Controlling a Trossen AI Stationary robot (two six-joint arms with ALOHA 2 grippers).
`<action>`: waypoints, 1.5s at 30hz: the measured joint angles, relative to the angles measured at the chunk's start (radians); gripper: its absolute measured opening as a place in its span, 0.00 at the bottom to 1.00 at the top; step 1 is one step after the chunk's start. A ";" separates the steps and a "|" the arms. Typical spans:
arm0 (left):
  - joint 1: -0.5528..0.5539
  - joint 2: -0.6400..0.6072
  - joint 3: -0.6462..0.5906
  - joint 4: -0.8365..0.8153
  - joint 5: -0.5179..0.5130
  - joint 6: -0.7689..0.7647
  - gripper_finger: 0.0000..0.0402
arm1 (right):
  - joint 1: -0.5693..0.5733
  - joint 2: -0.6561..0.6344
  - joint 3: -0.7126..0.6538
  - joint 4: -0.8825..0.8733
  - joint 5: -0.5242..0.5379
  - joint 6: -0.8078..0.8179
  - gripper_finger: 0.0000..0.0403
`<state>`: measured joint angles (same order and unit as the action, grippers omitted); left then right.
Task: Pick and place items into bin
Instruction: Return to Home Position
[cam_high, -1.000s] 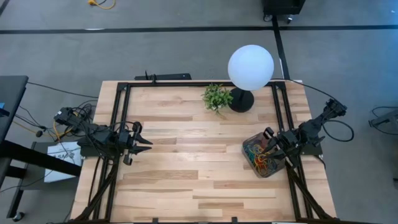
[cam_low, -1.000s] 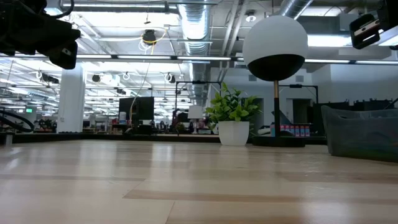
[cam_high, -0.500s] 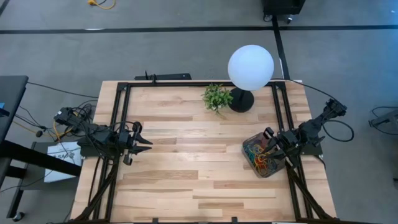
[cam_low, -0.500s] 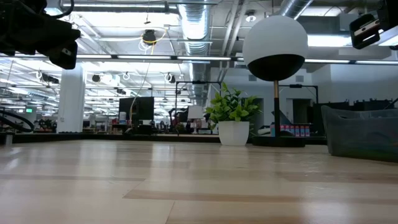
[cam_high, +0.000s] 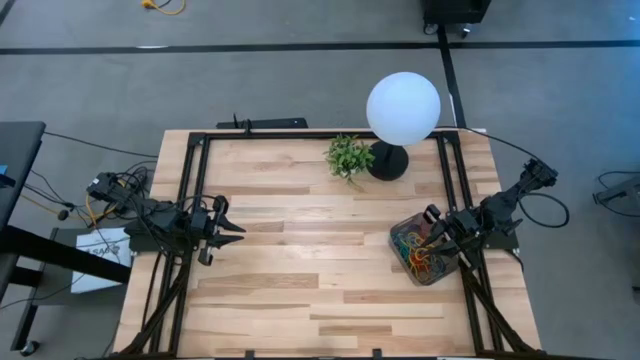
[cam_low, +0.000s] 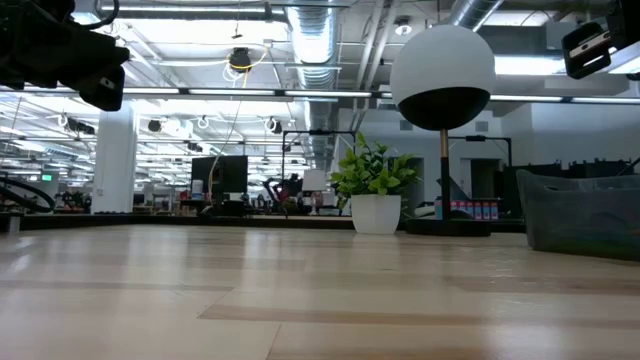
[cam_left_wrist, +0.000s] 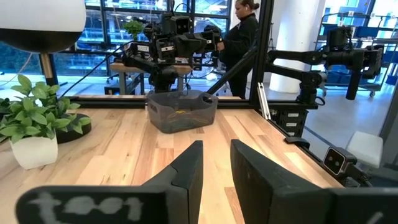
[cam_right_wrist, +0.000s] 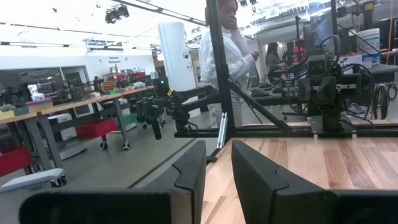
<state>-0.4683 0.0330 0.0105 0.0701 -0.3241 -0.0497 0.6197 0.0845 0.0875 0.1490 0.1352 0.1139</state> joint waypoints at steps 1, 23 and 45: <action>0.000 0.000 0.000 0.000 0.000 -0.002 0.17 | 0.000 0.000 0.000 0.000 0.000 0.000 0.18; 0.000 0.000 0.000 0.000 0.000 -0.008 0.17 | 0.000 0.000 0.000 0.000 0.000 0.000 0.18; 0.000 0.000 0.000 0.000 0.000 -0.010 0.17 | 0.000 0.000 0.000 0.000 0.000 0.000 0.18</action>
<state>-0.4683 0.0330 0.0105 0.0700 -0.3241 -0.0601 0.6193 0.0849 0.0875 0.1486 0.1349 0.1139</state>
